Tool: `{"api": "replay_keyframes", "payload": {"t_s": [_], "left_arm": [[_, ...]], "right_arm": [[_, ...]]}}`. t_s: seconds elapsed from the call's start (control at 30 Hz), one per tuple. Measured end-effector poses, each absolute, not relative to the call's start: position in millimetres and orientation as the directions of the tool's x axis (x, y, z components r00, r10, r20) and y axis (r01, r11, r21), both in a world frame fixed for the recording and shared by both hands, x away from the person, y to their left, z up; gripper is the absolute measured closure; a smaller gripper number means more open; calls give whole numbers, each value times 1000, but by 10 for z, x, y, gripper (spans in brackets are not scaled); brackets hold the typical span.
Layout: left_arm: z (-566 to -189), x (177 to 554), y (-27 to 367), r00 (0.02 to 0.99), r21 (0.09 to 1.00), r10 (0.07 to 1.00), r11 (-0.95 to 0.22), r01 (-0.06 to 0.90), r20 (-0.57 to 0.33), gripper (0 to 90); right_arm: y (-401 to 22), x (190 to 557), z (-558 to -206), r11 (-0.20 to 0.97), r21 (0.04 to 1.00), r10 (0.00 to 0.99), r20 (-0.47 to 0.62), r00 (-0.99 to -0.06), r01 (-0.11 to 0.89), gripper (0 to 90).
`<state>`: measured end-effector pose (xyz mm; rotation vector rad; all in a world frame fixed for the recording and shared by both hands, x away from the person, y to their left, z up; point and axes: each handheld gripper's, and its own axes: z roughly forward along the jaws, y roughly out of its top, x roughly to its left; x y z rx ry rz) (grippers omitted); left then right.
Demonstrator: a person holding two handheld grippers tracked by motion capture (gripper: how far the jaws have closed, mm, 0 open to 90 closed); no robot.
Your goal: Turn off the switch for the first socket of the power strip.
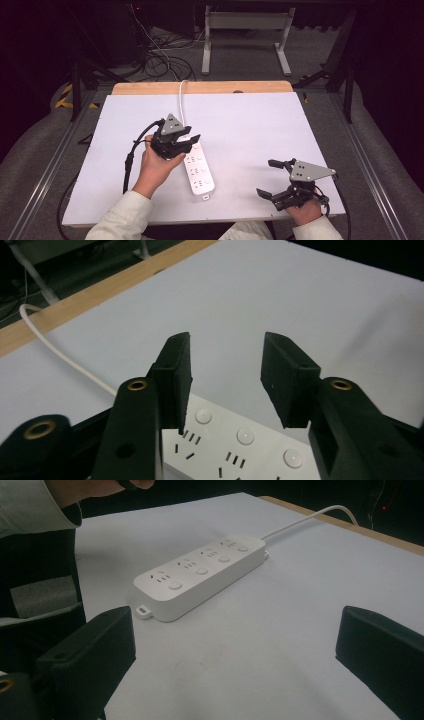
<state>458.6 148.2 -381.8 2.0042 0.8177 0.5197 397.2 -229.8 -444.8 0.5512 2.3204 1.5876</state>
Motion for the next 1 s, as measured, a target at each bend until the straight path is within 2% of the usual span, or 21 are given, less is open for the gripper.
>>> {"api": "replay_keyframes", "payload": {"t_s": [0.03,0.33,0.67,1.0], "left_arm": [[-3802,4565,1496,693,859,720,-383,341,46,512],[-3679,4371,1687,718,892,695,-353,284,46,445],[-3677,4110,1951,738,888,667,-394,235,101,369],[-3874,3941,2288,738,910,674,-333,249,45,311]], "right_arm": [[-2298,3972,-4448,326,933,457,-13,-889,154,28],[-2295,3969,-4447,330,932,458,-18,-889,152,28],[-2290,3968,-4448,328,933,458,-18,-889,151,28],[-2283,3969,-4453,329,932,460,-16,-888,154,28]]}}
